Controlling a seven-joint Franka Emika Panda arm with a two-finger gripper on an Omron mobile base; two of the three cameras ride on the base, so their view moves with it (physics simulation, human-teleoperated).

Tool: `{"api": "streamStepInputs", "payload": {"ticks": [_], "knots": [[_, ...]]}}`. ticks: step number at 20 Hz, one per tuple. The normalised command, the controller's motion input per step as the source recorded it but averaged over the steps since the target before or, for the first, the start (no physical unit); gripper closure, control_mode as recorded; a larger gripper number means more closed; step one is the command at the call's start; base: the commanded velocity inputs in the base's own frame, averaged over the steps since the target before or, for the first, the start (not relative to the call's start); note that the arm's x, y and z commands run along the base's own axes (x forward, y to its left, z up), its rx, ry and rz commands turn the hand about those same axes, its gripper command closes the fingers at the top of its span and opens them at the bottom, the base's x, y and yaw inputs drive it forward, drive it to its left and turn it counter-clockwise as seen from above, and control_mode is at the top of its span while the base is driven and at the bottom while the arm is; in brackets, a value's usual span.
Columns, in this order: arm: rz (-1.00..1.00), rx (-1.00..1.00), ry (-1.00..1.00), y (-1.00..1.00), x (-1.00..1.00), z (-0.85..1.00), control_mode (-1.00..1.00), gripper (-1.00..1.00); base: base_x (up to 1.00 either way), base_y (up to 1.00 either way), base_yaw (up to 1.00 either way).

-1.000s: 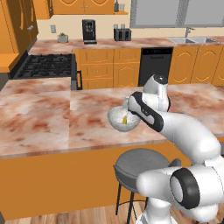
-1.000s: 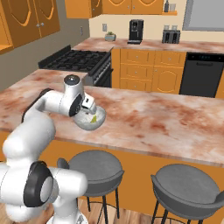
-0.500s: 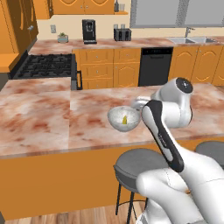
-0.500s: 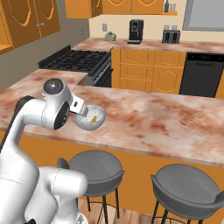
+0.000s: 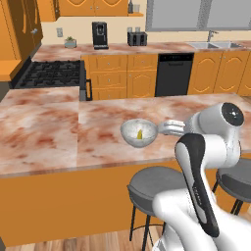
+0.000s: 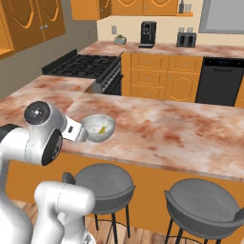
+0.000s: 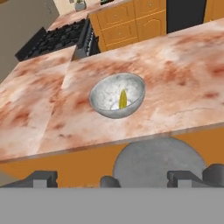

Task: There is a bowl on the dining counter. Grab a lemon wedge from the fridge and place it in the bowl. Then get the liquor bottle and glass cup from the cabinet and place them next to the bowl.

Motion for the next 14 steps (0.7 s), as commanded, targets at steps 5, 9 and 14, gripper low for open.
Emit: {"api": "streamStepInputs", "payload": {"ticks": [5,9,14], "knots": [[-0.01,0.0,-0.03,0.01,-0.21,0.0,-1.0,-1.0,0.0,0.0,0.0],[0.0,0.0,0.0,0.0,0.0,0.0,1.0,-1.0,-0.12,0.0,0.0],[0.0,0.0,0.0,0.0,0.0,0.0,1.0,-1.0,-0.57,-0.2,-0.07]]}}
